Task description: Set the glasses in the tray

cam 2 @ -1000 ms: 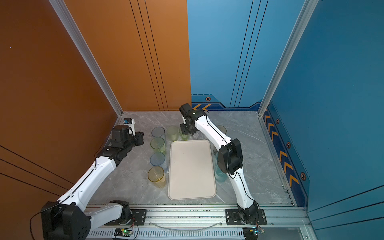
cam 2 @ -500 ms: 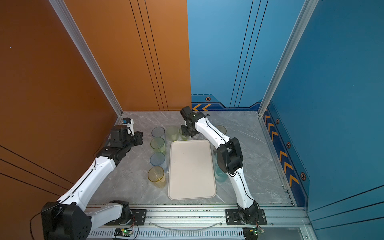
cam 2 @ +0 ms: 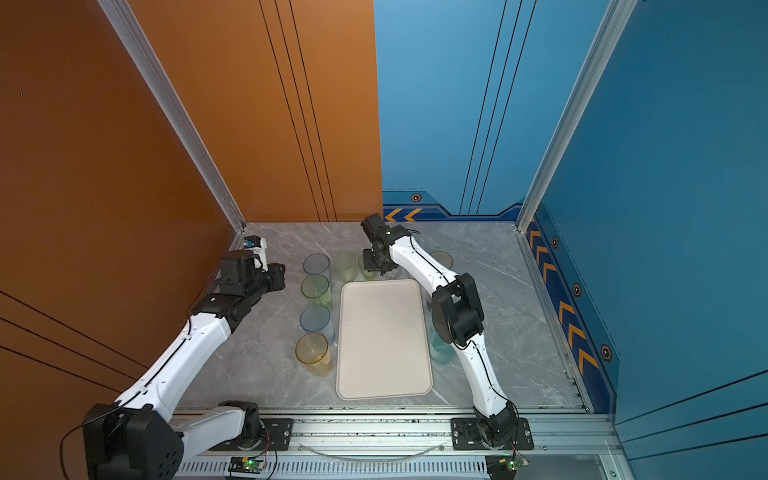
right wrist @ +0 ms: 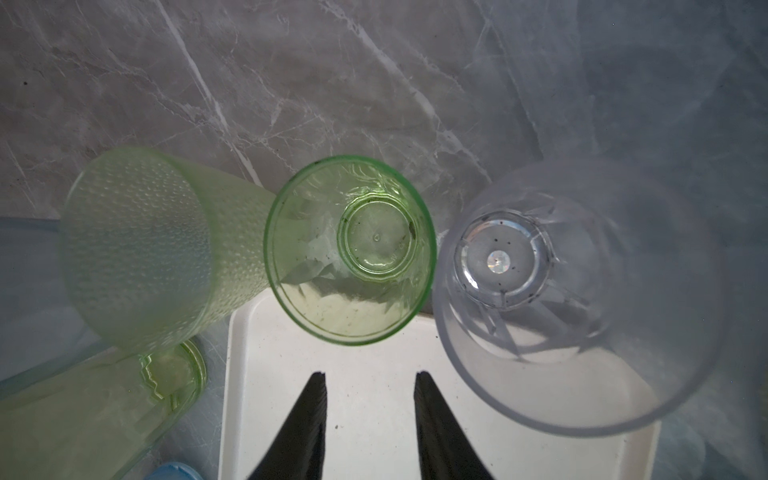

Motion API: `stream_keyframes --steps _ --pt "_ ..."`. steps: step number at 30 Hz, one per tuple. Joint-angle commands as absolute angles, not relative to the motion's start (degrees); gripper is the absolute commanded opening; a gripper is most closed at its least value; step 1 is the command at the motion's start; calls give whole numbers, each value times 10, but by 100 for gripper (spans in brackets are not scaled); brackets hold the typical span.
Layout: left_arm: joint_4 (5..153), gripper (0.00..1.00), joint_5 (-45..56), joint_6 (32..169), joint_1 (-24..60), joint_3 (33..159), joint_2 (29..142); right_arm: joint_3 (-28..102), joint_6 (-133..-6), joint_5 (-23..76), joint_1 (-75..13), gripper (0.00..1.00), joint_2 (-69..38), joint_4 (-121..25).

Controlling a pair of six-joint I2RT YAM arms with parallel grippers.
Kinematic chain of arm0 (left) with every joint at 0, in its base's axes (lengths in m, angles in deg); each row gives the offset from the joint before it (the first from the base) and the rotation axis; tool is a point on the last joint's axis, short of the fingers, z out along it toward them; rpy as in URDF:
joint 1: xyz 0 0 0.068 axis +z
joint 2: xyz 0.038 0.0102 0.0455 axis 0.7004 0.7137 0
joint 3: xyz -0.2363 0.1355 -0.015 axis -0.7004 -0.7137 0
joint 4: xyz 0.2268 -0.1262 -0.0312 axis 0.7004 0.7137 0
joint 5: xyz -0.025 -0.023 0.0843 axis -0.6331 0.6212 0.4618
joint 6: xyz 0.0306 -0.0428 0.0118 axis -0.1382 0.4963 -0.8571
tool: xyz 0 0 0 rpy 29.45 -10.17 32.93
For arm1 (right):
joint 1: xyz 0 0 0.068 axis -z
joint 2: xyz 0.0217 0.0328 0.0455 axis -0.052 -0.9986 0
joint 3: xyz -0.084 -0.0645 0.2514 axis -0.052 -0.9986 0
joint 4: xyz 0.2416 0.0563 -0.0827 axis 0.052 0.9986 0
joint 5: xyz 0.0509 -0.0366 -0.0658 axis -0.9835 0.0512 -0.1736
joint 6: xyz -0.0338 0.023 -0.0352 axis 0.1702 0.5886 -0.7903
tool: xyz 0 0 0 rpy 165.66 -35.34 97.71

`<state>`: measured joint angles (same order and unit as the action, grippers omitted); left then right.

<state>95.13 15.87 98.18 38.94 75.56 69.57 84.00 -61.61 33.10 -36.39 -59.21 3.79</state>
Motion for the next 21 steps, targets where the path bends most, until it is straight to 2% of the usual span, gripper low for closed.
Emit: stream_keyframes --steps 1,21 --pt "947 33 148 974 396 747 684 840 -598 328 -365 35 -609 25" --pt "947 33 144 972 401 741 686 838 -576 342 -358 35 -626 6"
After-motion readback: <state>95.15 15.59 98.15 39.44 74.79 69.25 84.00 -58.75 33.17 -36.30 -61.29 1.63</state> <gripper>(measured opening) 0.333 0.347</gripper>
